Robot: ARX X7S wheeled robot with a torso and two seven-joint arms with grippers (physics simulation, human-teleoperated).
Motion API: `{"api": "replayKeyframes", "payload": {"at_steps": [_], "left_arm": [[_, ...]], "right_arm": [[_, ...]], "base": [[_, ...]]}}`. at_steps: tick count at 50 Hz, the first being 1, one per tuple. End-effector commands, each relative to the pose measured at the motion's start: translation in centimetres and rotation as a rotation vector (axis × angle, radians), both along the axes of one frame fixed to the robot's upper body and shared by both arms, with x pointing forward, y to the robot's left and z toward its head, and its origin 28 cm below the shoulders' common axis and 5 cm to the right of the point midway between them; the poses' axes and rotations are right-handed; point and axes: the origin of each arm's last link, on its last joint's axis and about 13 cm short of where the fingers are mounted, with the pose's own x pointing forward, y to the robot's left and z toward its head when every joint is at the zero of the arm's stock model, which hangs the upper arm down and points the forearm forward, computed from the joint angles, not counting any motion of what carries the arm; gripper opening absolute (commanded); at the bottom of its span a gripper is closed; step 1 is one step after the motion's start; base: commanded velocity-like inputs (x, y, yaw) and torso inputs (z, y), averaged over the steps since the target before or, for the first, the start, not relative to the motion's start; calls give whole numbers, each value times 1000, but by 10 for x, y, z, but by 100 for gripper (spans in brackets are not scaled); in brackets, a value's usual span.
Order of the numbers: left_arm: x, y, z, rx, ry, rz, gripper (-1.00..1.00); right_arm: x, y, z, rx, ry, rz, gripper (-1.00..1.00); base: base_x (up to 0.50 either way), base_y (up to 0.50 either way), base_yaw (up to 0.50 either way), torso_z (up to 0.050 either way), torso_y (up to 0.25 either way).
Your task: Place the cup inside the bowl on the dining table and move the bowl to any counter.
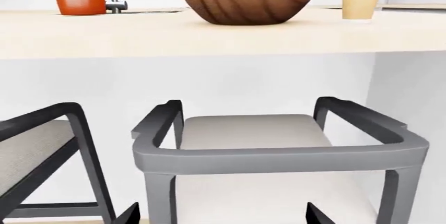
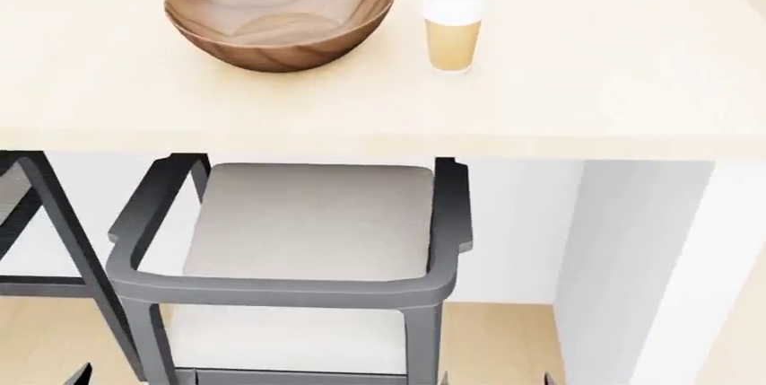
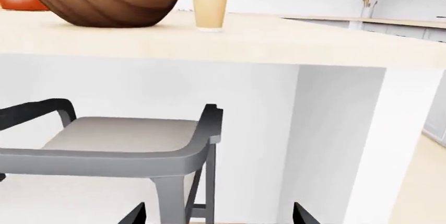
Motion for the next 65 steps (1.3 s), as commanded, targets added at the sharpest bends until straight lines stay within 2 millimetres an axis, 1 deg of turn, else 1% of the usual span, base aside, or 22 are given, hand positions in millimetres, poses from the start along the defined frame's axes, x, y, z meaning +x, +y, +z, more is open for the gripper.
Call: {"api": "replayKeyframes", "payload": {"at_steps": [1,11,18,19,22,23,33,53,65], "left_arm": [[0,-1,1,-5,-3,-4,100],[0,-2,1,12,14,4,100],[1,-1,4,-15,-6,18,100],[0,-2,4,-52,-15,15,100],[0,-1,4,-61,-12,9,100],[-1,-2,5,-37,-20,-10,100],[-4,3,4,-42,-28,-10,100],[2,-5,6,-38,-22,1,100],[0,-1,6,-39,-40,9,100]], "right_arm": [[0,-1,0,30,0,-9,100],[0,-1,0,29,-1,-4,100],[0,-1,1,30,-2,-5,100],[0,-1,1,31,-2,-4,100],[0,-1,1,33,-4,-3,100],[-1,-1,1,31,-4,-2,100],[-1,-1,1,28,-6,-1,100],[0,-1,0,24,-4,-1,100],[0,-1,0,24,-3,-4,100]], "base": [[0,0,0,0,0],[0,0,0,0,0],[0,0,0,0,0],[0,0,0,0,0],[0,0,0,0,0],[0,0,0,0,0],[0,0,0,50,0],[0,0,0,50,0],[0,0,0,45,0]]}}
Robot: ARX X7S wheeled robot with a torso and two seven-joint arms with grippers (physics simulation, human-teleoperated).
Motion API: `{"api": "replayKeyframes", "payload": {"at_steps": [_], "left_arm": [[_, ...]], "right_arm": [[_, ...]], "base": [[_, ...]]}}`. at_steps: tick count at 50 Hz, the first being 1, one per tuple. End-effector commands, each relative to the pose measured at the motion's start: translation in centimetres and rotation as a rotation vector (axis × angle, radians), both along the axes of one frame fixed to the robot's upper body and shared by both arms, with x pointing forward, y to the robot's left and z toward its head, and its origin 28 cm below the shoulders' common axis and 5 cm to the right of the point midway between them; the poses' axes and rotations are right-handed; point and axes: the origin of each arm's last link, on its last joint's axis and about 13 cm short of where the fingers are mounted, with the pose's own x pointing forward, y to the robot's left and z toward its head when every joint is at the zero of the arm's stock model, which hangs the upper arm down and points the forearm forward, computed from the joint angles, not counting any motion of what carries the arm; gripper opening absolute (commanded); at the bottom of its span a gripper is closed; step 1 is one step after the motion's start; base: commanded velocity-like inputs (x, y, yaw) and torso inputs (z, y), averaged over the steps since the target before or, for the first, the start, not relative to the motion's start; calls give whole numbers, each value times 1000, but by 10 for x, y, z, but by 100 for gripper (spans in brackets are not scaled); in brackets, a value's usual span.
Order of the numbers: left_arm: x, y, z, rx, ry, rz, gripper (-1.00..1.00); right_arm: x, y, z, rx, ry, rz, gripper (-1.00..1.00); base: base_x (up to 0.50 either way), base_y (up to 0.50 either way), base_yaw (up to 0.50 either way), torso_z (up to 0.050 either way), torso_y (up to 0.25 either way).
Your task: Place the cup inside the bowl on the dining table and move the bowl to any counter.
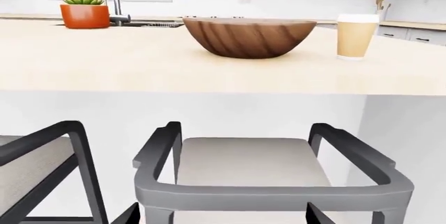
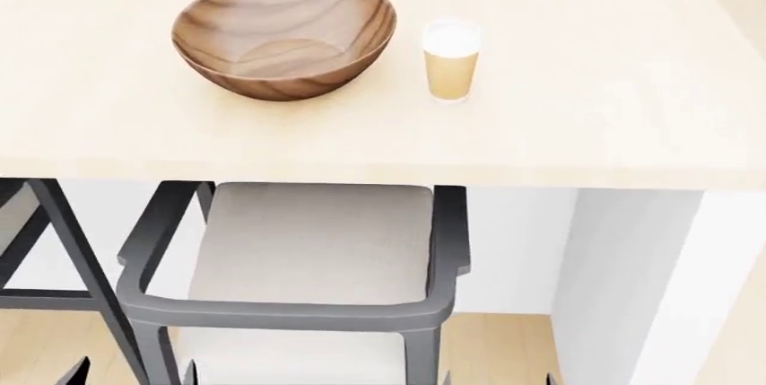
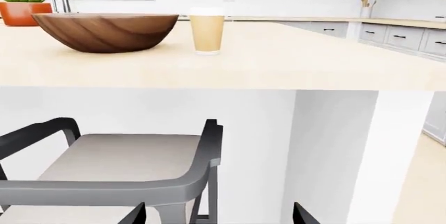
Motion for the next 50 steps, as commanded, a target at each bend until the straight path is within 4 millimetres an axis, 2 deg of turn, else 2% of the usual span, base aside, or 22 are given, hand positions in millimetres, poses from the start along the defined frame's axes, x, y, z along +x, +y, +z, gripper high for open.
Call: {"api": "replayKeyframes", "payload": {"at_steps": [1,7,8,9,29,30,34,35,41,43,46,50], "left_arm": [[-1,1,1,-7,-17,1,100],[-1,2,1,-18,12,8,100],[29,-4,-1,92,-45,-160,100],[0,1,0,-13,11,7,100],[0,0,5,-46,10,10,100],[-1,-2,6,-84,36,-8,100],[-3,-4,18,-19,6,7,100],[-4,-5,20,-50,8,-4,100],[-5,-6,46,-67,-16,-17,100],[-5,-5,62,-89,-3,-29,100],[-5,-4,73,-65,3,-36,100],[-4,8,111,-42,-56,-39,100]], "right_arm": [[0,0,0,0,0,-1,100],[0,0,0,-1,0,-2,100],[9,-2,-1,196,-16,-30,100],[0,-2,1,12,-5,1,100],[-1,0,4,11,-9,-6,100],[-1,0,8,14,-18,-9,100],[-1,0,24,16,-59,-20,100],[0,1,28,20,-59,-17,100],[4,-3,52,-37,-105,-14,100],[6,-8,69,-65,-133,-24,100],[7,-11,84,-71,-156,-27,100],[9,-21,121,-84,-195,-35,100]], "base": [[0,0,0,0,0],[0,0,0,0,0],[0,0,0,0,0],[0,0,0,0,0],[0,0,0,0,0],[0,0,0,0,0],[0,0,0,0,0],[0,0,0,0,0],[0,0,0,0,0],[0,0,0,0,0],[0,0,0,0,0],[0,0,0,0,0]]}}
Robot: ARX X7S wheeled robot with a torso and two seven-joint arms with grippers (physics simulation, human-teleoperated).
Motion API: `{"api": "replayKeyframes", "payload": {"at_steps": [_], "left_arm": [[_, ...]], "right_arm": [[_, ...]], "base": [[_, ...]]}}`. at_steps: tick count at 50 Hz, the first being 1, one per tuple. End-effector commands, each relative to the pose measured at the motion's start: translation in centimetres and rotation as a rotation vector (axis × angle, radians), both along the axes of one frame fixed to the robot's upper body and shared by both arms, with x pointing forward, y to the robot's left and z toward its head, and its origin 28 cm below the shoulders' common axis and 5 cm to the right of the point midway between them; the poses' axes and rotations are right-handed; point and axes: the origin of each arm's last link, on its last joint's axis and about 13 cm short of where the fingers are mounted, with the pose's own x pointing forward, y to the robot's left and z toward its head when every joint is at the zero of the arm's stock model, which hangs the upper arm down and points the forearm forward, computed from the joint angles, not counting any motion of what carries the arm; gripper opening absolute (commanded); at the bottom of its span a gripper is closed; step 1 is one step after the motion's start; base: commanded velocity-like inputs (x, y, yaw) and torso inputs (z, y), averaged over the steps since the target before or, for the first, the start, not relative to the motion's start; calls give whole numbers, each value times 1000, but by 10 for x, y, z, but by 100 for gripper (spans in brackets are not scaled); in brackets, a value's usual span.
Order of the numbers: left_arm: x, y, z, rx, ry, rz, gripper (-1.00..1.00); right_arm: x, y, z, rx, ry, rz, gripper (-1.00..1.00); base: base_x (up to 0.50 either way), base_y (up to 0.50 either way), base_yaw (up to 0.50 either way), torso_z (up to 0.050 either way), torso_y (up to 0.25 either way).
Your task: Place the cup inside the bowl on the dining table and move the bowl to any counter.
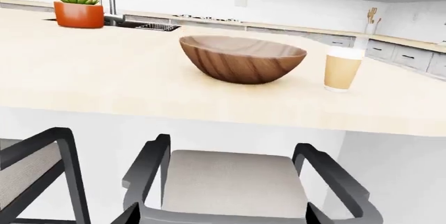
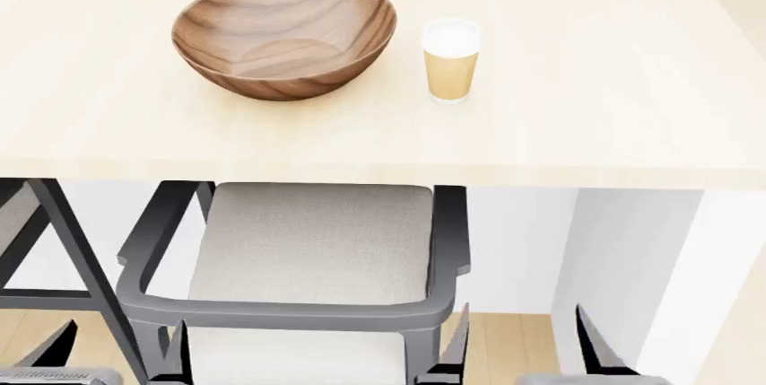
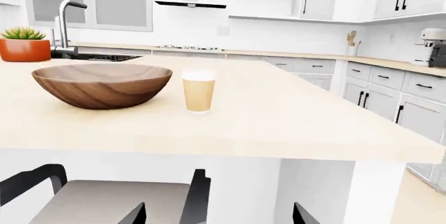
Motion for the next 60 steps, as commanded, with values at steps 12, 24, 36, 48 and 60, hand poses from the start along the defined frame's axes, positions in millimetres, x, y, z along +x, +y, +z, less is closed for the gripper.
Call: {"api": "replayKeyframes", "payload": {"at_steps": [12,24,36,48,60], "left_arm": [[7,24,119,43,-88,-10,100],[26,34,152,66,-84,10,100],[29,42,143,9,-140,-49,100],[27,42,142,7,-81,-52,100],[30,44,142,6,-57,-16,100]], "right_arm": [[3,-35,116,-96,-114,-44,100],[8,-57,145,-105,-82,-114,100],[5,-60,132,-100,-16,-119,100],[5,-63,131,-148,-19,-132,100],[4,-66,131,-148,-12,-136,100]], "base": [[0,0,0,0,0],[0,0,0,0,0],[0,0,0,24,0],[0,0,0,35,0],[244,347,0,0,0]]}}
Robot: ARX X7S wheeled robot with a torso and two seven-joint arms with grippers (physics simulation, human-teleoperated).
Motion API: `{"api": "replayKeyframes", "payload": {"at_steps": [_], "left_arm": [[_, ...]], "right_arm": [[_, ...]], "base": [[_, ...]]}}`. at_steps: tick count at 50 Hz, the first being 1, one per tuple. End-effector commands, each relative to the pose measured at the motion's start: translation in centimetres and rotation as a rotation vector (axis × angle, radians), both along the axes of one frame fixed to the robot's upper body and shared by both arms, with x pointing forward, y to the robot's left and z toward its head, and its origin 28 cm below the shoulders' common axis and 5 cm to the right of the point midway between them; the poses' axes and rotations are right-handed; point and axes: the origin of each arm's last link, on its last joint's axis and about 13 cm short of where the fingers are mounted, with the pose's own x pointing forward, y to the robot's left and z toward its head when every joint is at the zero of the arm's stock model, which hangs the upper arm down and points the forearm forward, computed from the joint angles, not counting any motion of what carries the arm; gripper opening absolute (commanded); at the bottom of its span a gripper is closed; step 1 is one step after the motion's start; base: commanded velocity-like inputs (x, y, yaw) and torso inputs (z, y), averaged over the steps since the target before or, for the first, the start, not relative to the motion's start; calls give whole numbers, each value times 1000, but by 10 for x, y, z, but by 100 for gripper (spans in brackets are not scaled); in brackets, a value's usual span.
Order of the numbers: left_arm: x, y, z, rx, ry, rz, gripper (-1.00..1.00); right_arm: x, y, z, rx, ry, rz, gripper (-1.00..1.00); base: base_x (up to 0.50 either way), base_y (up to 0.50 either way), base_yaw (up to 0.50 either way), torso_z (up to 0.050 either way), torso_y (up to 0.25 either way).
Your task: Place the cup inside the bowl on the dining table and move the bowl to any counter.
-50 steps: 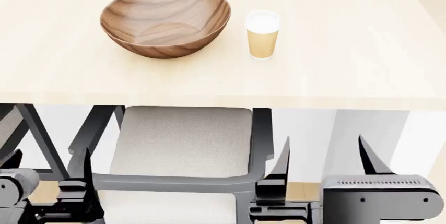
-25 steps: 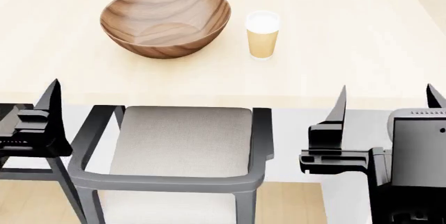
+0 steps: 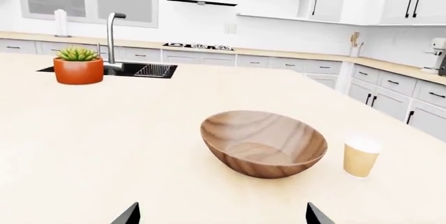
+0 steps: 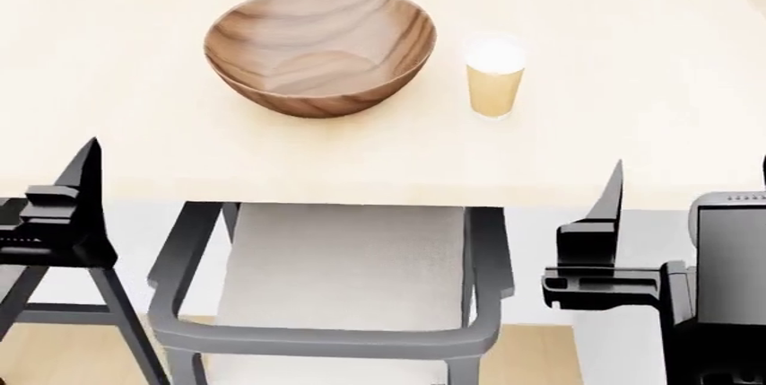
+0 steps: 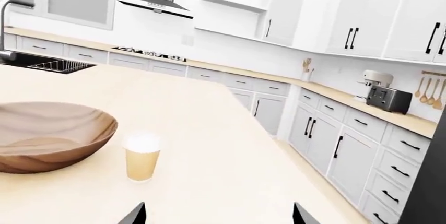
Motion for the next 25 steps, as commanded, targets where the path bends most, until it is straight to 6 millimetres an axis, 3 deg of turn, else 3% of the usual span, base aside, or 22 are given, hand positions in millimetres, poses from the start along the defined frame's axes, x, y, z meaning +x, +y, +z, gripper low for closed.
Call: {"api": "replayKeyframes", "payload": {"at_steps": [1,25], "left_arm": [[1,3,-1,-7,13,35,100],[1,4,0,-35,14,34,100]], "right_arm": [[-1,-2,0,0,4,2,100],[-5,-2,6,14,-27,28,100]], "base": [[301,418,0,0,0],[466,10,0,0,0]]}}
